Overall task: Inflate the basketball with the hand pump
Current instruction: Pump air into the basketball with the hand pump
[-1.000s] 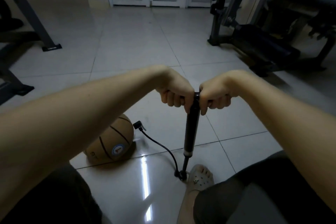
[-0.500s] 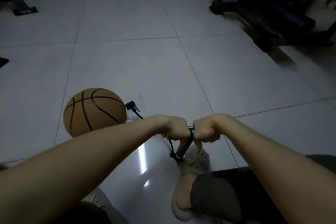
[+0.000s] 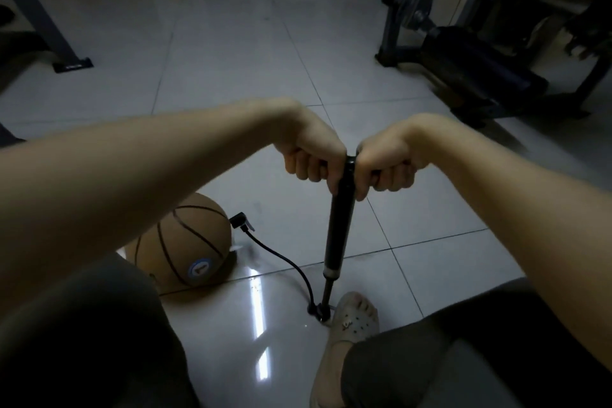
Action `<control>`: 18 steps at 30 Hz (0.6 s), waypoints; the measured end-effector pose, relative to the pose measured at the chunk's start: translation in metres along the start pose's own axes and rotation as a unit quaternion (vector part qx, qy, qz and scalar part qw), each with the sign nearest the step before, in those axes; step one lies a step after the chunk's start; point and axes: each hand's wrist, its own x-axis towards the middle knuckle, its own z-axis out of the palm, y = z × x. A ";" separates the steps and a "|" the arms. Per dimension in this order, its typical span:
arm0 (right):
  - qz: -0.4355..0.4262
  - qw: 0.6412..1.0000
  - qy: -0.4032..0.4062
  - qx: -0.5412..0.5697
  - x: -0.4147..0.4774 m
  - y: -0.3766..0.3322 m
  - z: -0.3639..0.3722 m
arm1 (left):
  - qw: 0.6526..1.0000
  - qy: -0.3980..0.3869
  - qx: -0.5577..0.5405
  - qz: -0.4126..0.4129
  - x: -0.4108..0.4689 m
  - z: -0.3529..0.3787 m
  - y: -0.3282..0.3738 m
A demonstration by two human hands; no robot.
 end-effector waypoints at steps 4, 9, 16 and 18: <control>0.019 0.999 -0.014 -0.036 0.059 0.019 0.042 | 0.999 -0.014 0.026 -0.042 0.065 0.036 -0.025; 0.018 0.997 -0.072 -0.004 0.122 0.051 0.082 | 0.999 -0.011 -0.029 -0.023 0.131 0.084 -0.056; 0.034 0.993 -0.112 -0.016 0.142 0.059 0.106 | 0.999 0.013 -0.009 -0.028 0.149 0.115 -0.064; 0.049 0.993 -0.109 -0.025 0.131 0.056 0.112 | 0.999 0.013 0.014 -0.042 0.140 0.118 -0.057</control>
